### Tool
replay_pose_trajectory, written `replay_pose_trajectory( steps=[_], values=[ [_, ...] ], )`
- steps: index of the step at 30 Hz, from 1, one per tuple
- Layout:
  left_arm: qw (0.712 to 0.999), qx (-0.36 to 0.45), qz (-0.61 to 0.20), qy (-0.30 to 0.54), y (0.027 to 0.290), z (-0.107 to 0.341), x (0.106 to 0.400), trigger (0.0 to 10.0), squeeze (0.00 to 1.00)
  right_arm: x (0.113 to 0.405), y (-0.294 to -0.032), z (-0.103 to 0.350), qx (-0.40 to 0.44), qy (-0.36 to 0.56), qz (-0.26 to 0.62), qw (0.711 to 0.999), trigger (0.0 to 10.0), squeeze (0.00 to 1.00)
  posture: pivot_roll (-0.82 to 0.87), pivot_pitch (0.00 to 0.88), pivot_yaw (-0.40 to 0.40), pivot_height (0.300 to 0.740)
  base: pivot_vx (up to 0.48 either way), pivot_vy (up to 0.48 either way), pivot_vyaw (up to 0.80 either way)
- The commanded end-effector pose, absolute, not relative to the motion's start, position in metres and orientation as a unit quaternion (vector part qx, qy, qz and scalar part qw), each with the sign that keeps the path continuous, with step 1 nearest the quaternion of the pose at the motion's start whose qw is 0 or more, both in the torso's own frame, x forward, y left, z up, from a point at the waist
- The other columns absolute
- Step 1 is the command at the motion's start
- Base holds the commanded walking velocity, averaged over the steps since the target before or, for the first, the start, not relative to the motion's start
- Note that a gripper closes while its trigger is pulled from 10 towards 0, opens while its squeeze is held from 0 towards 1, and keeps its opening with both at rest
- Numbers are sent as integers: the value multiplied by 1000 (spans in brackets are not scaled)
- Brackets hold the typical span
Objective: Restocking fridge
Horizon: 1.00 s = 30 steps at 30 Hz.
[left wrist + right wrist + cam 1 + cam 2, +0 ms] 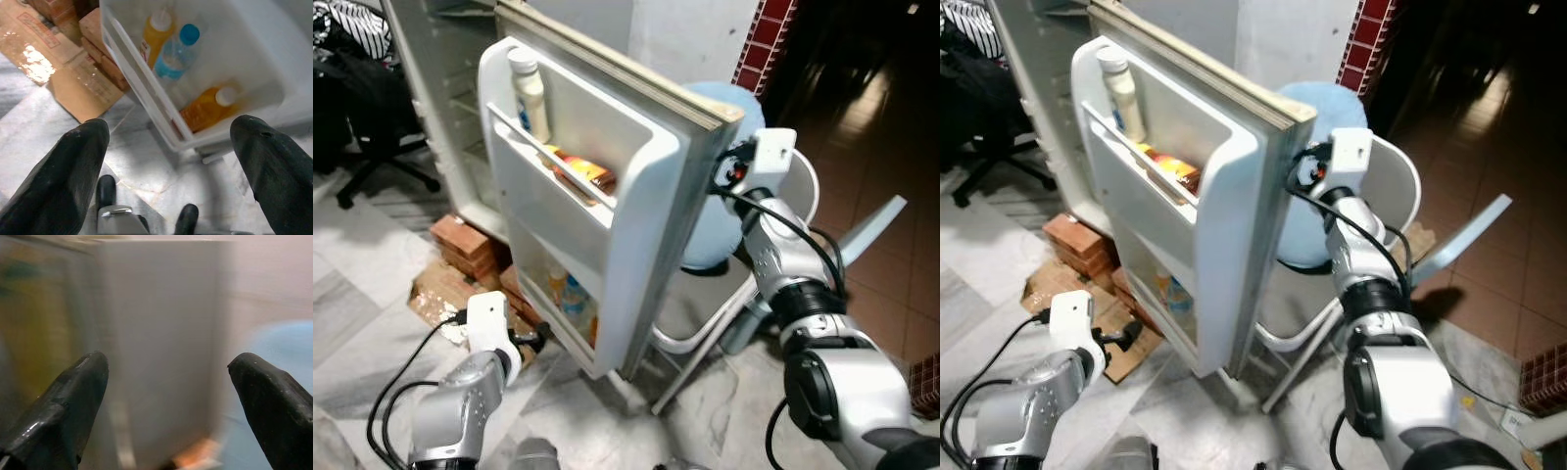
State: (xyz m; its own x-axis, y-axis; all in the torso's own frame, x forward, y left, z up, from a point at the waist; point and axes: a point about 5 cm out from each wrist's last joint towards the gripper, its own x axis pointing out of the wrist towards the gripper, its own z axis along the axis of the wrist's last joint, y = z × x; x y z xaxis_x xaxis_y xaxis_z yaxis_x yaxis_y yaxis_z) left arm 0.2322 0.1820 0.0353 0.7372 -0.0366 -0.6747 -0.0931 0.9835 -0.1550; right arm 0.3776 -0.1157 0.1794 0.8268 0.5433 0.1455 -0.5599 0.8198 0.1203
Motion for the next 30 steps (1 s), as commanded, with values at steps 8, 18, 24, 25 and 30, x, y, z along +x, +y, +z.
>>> replay_pose_trajectory(
  steps=[8, 18, 24, 25, 30],
  values=[
    [916, -92, -31, 389, 166, 39, 235, 10000, 0, 383, -135, 168, -24, -17, 223, 974, 10000, 0, 133, 0, -92, 740, 0, 0, 0],
    [916, -62, -58, 392, 159, 44, 233, 10000, 0, 388, -121, 177, -20, -37, 222, 974, 10000, 0, 144, 0, -95, 740, 0, 0, 0],
    [927, -51, -6, 373, 171, 44, 236, 10000, 0, 387, -116, 177, -23, -44, 212, 976, 10000, 0, 144, 0, -97, 740, 0, 0, 432],
    [928, -48, -6, 371, 171, 45, 236, 10000, 0, 387, -114, 176, -24, -44, 215, 975, 10000, 0, 144, 0, -97, 740, 0, 0, 800],
    [931, -21, 3, 363, 172, 46, 240, 10000, 0, 385, -105, 173, -18, -46, 218, 975, 10000, 0, 137, 0, -90, 740, 0, 0, 800]
  ],
)
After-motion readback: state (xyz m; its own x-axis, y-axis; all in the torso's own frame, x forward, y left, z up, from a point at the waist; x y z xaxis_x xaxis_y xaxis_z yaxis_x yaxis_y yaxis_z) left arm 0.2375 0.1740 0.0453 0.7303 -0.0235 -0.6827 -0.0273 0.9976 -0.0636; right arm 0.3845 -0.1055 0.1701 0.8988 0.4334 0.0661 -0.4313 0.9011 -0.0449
